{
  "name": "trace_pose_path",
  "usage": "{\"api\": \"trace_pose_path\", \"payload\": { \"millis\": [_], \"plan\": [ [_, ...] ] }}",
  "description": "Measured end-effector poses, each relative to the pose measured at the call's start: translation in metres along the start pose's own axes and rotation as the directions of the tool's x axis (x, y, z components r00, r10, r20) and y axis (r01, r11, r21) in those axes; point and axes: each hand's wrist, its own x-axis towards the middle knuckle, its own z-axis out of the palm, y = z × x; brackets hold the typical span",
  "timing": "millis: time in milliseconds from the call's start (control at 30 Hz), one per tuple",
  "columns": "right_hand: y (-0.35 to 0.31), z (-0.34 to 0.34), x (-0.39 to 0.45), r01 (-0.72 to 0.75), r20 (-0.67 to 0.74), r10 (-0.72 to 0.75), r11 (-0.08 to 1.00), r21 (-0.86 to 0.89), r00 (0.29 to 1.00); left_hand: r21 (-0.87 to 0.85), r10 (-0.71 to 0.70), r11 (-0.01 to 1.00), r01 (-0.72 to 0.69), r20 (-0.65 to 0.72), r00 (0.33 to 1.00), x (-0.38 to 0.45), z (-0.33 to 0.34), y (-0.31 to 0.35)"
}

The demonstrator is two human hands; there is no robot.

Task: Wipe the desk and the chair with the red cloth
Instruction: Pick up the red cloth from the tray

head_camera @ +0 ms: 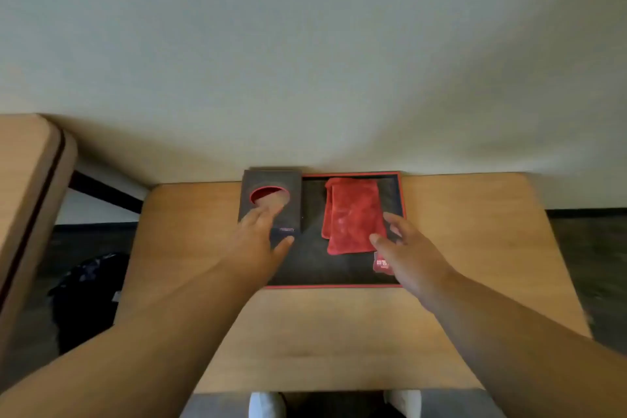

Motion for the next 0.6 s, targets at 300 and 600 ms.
{"api": "trace_pose_path", "payload": {
  "millis": [300,600],
  "plan": [
    [0.039,0.038,0.106,-0.069,-0.076,0.049,0.957,-0.282,0.996,0.474,-0.062,0.879,0.050,0.008,0.998,0.128,0.074,-0.038],
    [0.030,0.051,0.159,-0.267,-0.234,0.225,0.950,-0.165,0.946,0.497,-0.041,0.865,0.069,-0.067,0.997,0.131,0.091,-0.051]
  ]
}}
